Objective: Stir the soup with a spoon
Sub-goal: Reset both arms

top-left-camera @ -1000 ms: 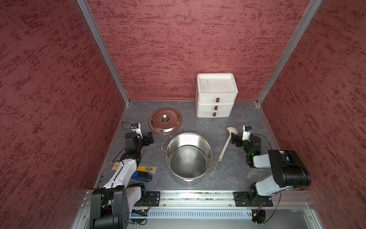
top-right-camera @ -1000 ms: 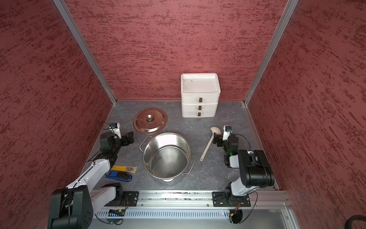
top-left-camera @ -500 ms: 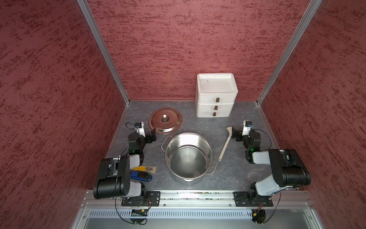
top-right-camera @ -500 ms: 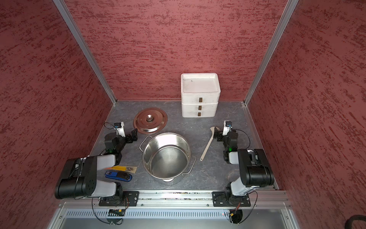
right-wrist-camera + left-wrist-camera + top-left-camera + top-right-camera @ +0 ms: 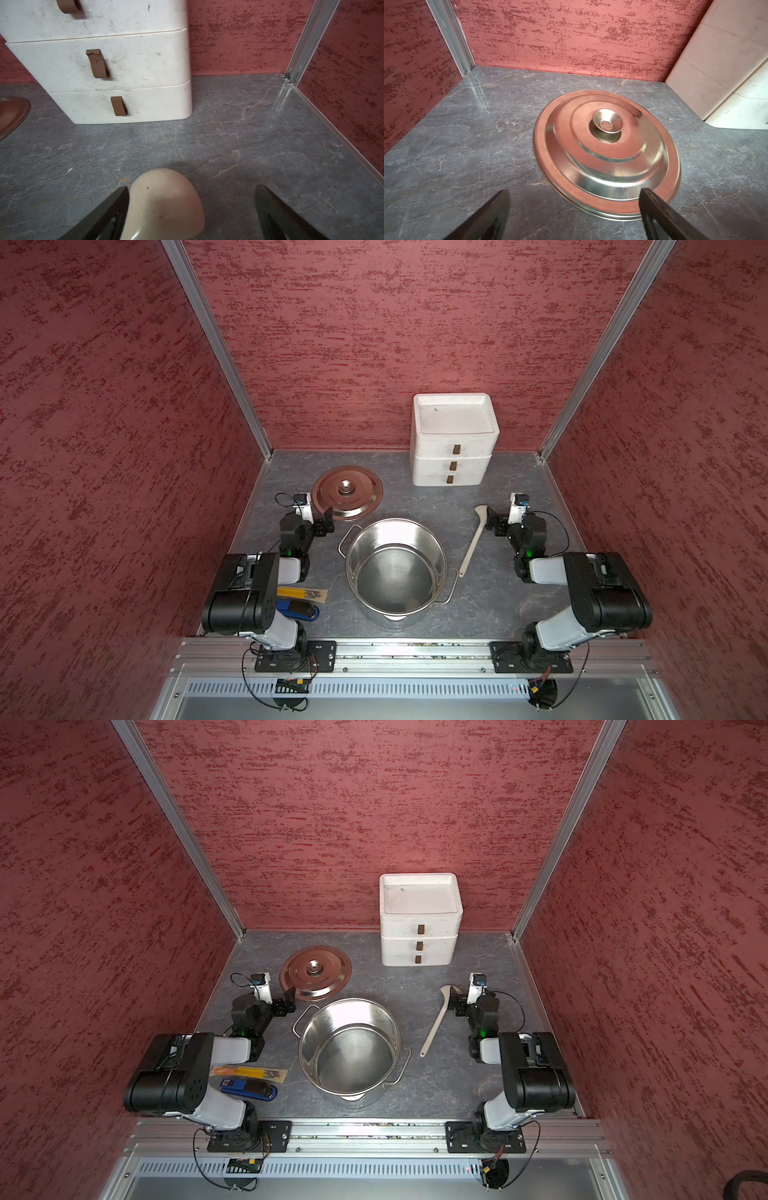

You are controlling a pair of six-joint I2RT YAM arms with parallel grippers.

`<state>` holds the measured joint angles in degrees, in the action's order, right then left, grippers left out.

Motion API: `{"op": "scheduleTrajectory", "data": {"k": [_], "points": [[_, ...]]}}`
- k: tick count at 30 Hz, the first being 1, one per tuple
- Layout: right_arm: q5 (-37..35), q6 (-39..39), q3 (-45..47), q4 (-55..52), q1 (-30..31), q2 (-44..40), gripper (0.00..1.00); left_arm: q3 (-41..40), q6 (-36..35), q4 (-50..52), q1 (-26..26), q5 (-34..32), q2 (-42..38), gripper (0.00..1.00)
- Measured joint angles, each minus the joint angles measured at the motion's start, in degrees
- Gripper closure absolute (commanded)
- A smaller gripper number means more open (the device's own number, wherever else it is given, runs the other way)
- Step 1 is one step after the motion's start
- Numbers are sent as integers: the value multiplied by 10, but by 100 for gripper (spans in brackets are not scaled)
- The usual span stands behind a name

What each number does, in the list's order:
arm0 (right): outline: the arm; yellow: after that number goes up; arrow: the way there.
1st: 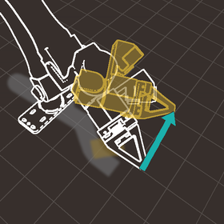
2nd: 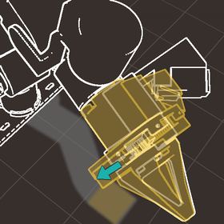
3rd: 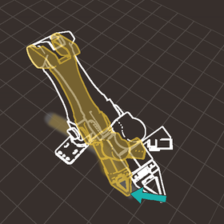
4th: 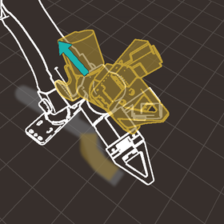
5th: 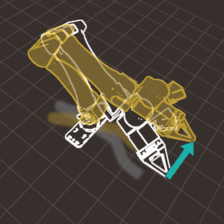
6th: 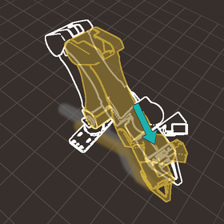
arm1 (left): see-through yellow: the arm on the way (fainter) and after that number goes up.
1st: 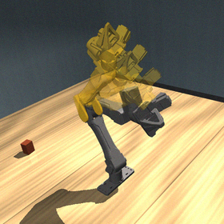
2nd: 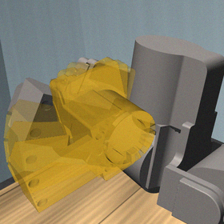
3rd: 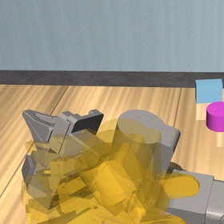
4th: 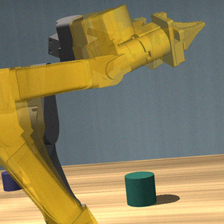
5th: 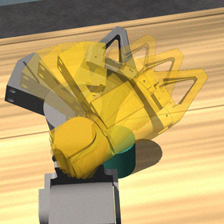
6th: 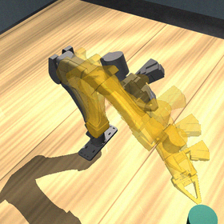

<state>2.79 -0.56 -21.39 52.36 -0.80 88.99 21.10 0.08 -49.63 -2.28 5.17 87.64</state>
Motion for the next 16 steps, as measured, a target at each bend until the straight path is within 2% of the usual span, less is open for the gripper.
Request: {"op": "scheduleTrajectory", "data": {"k": [16], "points": [[-1, 0, 0, 0, 0, 0, 2, 0, -1, -2, -9, 0, 0, 0]]}}
